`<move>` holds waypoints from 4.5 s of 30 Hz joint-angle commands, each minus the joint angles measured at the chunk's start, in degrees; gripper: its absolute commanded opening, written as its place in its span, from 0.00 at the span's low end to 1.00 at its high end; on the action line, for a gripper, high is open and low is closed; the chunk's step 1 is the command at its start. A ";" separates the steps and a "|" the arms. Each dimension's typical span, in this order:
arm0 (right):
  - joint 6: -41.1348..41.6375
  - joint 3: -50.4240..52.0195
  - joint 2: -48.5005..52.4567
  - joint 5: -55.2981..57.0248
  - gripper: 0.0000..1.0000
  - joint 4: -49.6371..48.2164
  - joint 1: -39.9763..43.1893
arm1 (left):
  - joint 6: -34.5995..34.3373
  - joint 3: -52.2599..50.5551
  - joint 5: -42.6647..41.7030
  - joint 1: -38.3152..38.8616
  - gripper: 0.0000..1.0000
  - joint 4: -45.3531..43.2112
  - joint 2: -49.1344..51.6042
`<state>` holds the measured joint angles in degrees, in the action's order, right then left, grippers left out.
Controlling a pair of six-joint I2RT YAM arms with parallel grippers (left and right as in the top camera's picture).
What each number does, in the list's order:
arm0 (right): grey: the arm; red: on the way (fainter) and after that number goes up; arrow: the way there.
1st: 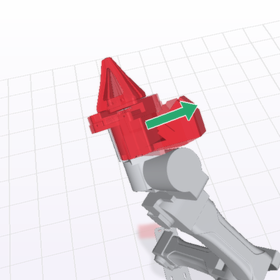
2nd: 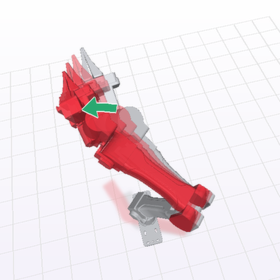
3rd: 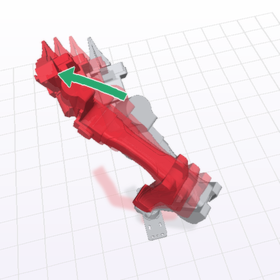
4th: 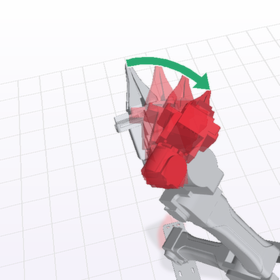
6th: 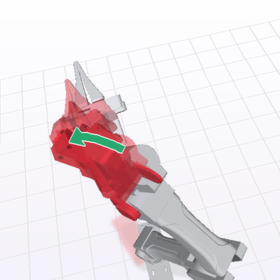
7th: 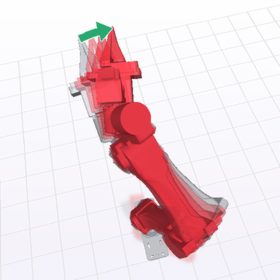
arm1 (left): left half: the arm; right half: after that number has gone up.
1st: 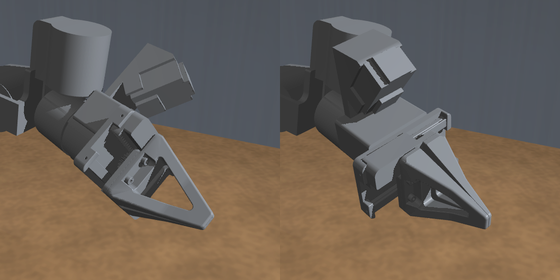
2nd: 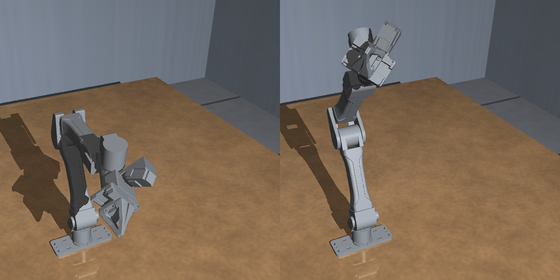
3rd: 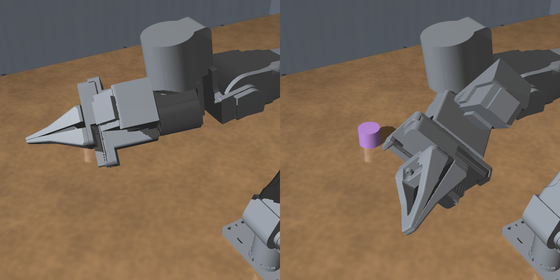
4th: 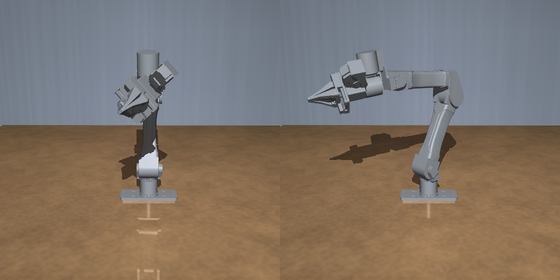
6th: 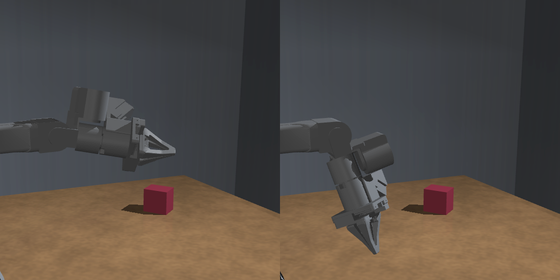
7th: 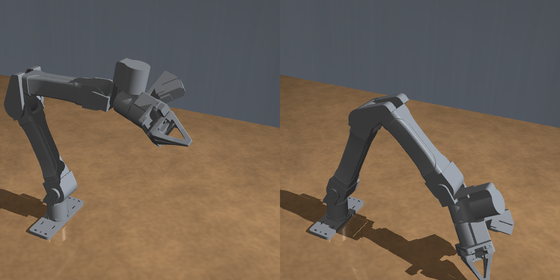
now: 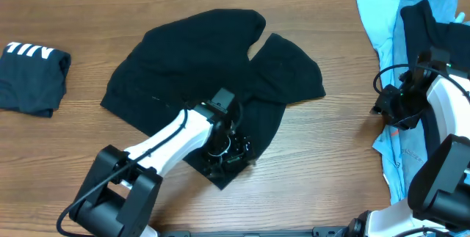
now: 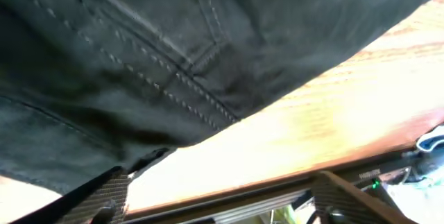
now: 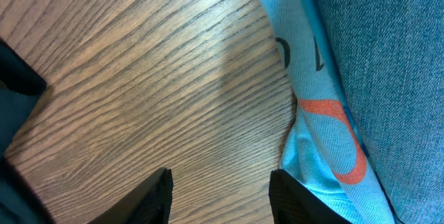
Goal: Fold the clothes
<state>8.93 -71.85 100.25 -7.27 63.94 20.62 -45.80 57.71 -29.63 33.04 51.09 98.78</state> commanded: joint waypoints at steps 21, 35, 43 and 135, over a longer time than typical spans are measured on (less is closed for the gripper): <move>-0.42 -0.07 -0.20 -0.37 0.49 -0.22 0.17 | 13.46 12.46 37.94 -42.60 0.04 -7.74 15.87; -4.59 -0.07 -0.20 -8.11 0.54 -0.26 0.00 | 23.67 61.35 19.26 -47.91 0.26 4.28 35.19; -9.64 -0.07 -0.20 -14.27 0.60 -2.49 -5.86 | 33.66 69.81 13.16 -42.60 0.22 41.38 33.73; -9.44 0.24 7.48 -20.92 0.61 -5.92 -27.61 | -12.02 -25.94 32.24 -42.07 0.72 -14.97 -25.77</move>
<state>-0.21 -71.83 107.66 -26.02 58.15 -5.89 -58.15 31.75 -0.86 -8.69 37.30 73.19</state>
